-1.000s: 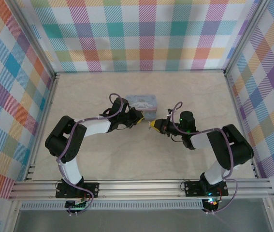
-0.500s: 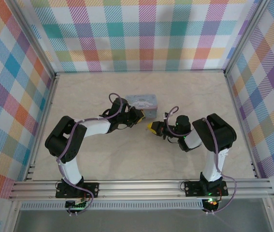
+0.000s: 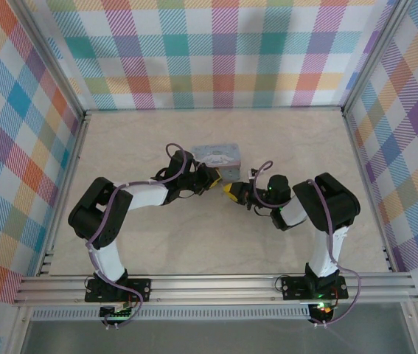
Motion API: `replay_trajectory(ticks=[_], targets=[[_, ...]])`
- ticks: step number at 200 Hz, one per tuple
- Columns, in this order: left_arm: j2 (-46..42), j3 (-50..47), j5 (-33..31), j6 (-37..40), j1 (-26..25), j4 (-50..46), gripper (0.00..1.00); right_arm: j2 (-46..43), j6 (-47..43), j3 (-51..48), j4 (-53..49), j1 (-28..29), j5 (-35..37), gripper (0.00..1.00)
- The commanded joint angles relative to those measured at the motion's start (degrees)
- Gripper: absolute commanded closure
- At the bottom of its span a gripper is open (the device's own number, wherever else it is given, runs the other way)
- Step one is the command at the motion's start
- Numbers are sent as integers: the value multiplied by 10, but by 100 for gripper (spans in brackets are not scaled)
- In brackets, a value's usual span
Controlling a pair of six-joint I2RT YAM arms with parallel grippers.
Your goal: Unlock a padlock with a key
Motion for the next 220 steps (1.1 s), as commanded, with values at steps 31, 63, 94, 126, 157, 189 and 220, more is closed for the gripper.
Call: replay_trajectory(ticks=[31, 63, 94, 126, 157, 189, 220], targets=[[-26, -8, 18, -12, 4, 39, 91, 19, 13, 20, 35, 3, 7, 100], [-28, -8, 17, -13, 4, 41, 91, 21, 14, 22, 35, 3, 4, 100], [-29, -8, 17, -12, 4, 41, 91, 21, 15, 23, 35, 3, 4, 100], [-29, -9, 17, -14, 4, 43, 91, 21, 16, 27, 35, 3, 2, 100], [-29, -11, 17, -15, 4, 45, 91, 21, 18, 31, 35, 3, 3, 100], [-29, -12, 17, -15, 4, 47, 91, 22, 21, 33, 35, 3, 6, 100], [-29, -15, 18, -19, 4, 54, 91, 21, 23, 35, 35, 3, 7, 100]])
